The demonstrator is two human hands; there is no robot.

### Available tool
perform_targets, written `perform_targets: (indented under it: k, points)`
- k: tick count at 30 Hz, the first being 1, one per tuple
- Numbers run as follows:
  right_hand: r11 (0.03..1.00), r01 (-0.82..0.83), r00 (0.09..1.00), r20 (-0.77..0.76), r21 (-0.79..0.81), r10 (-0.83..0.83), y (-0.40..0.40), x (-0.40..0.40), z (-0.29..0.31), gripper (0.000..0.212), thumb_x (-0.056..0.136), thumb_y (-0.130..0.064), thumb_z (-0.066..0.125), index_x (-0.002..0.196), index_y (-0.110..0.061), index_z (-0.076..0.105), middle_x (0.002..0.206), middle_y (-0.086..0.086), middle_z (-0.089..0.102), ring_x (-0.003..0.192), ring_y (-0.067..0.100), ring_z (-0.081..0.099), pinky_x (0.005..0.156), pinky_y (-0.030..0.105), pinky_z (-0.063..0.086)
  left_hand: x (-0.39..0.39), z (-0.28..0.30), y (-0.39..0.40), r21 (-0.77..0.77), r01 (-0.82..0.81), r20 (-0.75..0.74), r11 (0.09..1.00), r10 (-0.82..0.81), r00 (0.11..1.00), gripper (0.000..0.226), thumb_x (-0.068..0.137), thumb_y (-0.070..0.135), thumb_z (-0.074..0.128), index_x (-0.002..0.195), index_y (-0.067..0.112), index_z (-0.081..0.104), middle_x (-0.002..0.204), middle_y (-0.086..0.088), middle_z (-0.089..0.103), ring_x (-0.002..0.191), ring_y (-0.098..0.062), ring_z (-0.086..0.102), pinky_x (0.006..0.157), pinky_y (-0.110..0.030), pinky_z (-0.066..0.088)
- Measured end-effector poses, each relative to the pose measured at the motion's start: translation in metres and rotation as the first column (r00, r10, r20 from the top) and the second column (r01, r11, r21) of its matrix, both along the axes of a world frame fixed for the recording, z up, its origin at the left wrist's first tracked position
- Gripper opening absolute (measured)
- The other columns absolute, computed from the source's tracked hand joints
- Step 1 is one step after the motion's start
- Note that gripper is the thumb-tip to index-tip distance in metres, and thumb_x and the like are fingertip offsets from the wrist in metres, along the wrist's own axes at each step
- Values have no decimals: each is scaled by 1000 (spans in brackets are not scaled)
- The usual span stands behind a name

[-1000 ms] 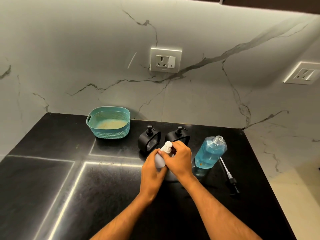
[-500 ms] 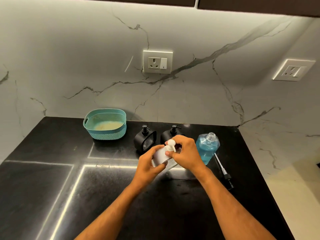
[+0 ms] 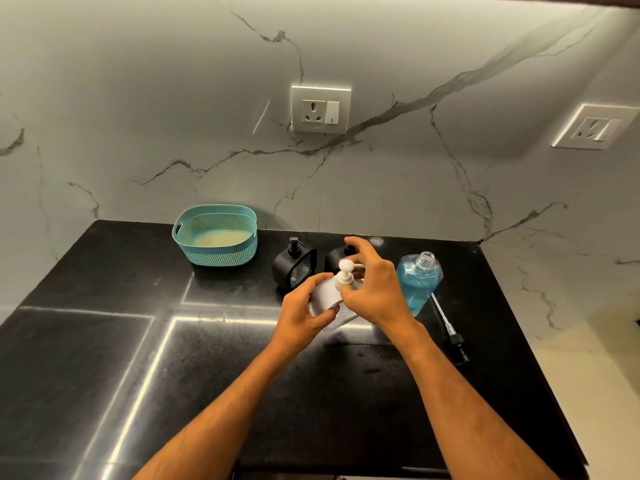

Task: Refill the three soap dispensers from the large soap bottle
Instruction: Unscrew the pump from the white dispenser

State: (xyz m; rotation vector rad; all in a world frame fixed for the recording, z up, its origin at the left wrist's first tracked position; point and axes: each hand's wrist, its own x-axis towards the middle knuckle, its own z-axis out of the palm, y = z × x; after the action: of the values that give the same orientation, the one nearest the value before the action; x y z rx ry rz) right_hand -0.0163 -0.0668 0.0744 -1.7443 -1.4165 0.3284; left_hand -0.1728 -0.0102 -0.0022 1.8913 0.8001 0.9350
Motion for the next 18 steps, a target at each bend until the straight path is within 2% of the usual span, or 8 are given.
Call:
perform_targets:
  k: [2, 4, 7, 9, 12, 14, 16, 18]
  points:
    - [999, 49, 996, 70, -14, -48, -1, -1, 1, 87, 69, -21, 87, 146, -22, 46, 117, -1, 64, 103, 13, 64, 89, 33, 59, -2, -1, 1, -6, -2, 9, 1000, 2, 1000, 61, 85, 17, 83, 136, 34, 56, 132, 21, 64, 122, -6, 64, 101, -26, 54]
    - [994, 113, 986, 122, -12, -111, -3, -3, 3, 88, 69, -34, 91, 143, -18, 46, 117, 2, 64, 100, 15, 64, 87, 32, 57, -3, -1, 1, -9, -3, 1, 1000, 3, 1000, 61, 86, 14, 83, 137, 32, 56, 132, 21, 63, 122, -5, 63, 101, -24, 54]
    - [994, 107, 990, 88, -8, -106, -3, -9, 4, 78, 73, -17, 84, 141, -17, 46, 103, 3, 69, 90, 18, 68, 85, 41, 61, -3, -1, 1, -2, 7, -18, 1000, -7, 1000, 62, 85, 20, 82, 140, 32, 54, 135, 20, 61, 124, -5, 60, 102, -25, 54]
    - [997, 70, 997, 19, -34, -69, -3, -10, 4, 87, 71, -8, 80, 148, -19, 40, 103, -1, 66, 94, 17, 66, 86, 41, 61, -3, -1, 1, 6, 7, -16, 1000, -7, 1000, 62, 85, 20, 83, 138, 33, 54, 135, 22, 60, 124, -5, 60, 101, -25, 54]
    - [992, 112, 993, 50, -59, -109, -4, -10, 6, 101, 69, -22, 87, 153, -23, 31, 112, -1, 60, 101, 16, 61, 90, 36, 57, -4, 1, 0, -1, -6, -2, 1000, 6, 1000, 61, 85, 14, 84, 135, 34, 56, 131, 23, 63, 121, -3, 63, 100, -23, 53]
    - [989, 142, 986, 94, -46, -137, -5, -11, 8, 98, 71, -31, 90, 150, -20, 34, 105, 0, 64, 94, 15, 63, 89, 34, 56, -4, 2, 0, -1, -9, -7, 1000, 9, 1000, 62, 86, 13, 84, 136, 35, 55, 130, 24, 63, 121, -2, 62, 100, -21, 53]
    - [993, 118, 989, 88, -26, -115, -5, -13, 8, 89, 73, -18, 86, 147, -16, 38, 92, -4, 66, 84, 13, 66, 86, 37, 61, -4, 3, 0, 2, -2, -19, 1000, 2, 1000, 65, 86, 14, 84, 135, 41, 52, 131, 26, 60, 122, 1, 60, 99, -19, 52]
    - [997, 78, 995, 56, -24, -77, -5, -14, 9, 89, 72, -8, 82, 149, -15, 38, 92, -6, 65, 85, 13, 67, 85, 38, 62, -5, 4, 0, 2, 0, -27, 1000, 0, 1000, 67, 85, 15, 84, 134, 46, 49, 132, 28, 58, 122, 3, 58, 98, -17, 52]
